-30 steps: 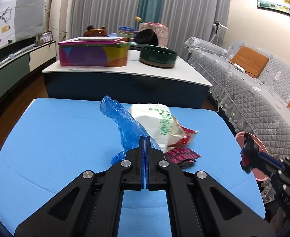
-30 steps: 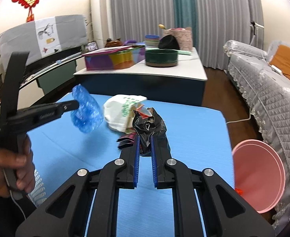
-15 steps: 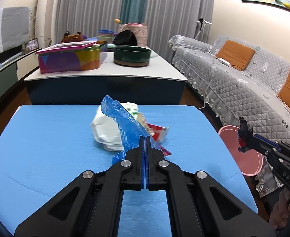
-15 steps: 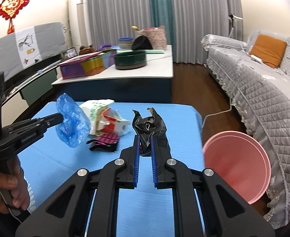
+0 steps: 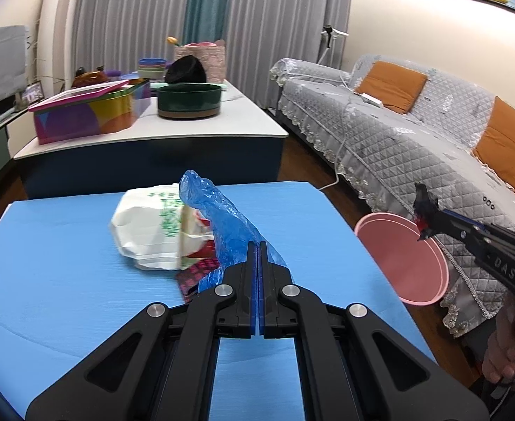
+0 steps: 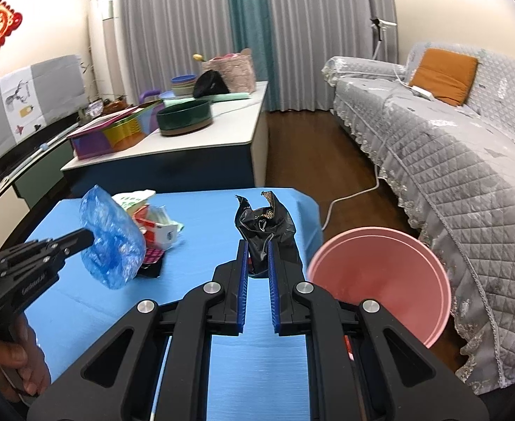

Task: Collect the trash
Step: 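Carry the blue bag and black wrapper over the pink bin with both tools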

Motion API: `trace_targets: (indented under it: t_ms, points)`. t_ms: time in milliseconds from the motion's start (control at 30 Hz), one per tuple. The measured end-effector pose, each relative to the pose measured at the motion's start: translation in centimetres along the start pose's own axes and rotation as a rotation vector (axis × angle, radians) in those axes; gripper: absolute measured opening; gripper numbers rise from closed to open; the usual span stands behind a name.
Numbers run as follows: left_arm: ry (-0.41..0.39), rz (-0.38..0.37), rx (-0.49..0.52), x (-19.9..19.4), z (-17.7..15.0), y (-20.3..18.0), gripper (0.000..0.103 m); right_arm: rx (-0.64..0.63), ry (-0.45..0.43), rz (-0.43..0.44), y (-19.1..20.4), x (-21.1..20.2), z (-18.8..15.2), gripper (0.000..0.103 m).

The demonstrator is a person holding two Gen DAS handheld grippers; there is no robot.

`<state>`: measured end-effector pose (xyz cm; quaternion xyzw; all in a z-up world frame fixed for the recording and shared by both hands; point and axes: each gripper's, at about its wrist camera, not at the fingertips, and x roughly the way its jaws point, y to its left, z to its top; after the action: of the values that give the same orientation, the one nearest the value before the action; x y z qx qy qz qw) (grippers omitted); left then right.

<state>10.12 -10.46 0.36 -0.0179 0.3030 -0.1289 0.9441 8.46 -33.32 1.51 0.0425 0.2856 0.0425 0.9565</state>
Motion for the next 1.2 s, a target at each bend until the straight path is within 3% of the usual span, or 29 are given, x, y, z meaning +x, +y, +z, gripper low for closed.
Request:
trace_targets:
  t_ms: [233, 1200]
  points:
    - [0.007, -0.044, 0.023, 0.3, 0.1, -2.6, 0.000, 0.040, -0.040, -0.048, -3.1, -1.2, 1.3, 0.011]
    - [0.029, -0.194, 0.124, 4.8, 4.2, -14.0, 0.000, 0.187, -0.048, -0.158, -12.7, -1.4, 3.3, 0.011]
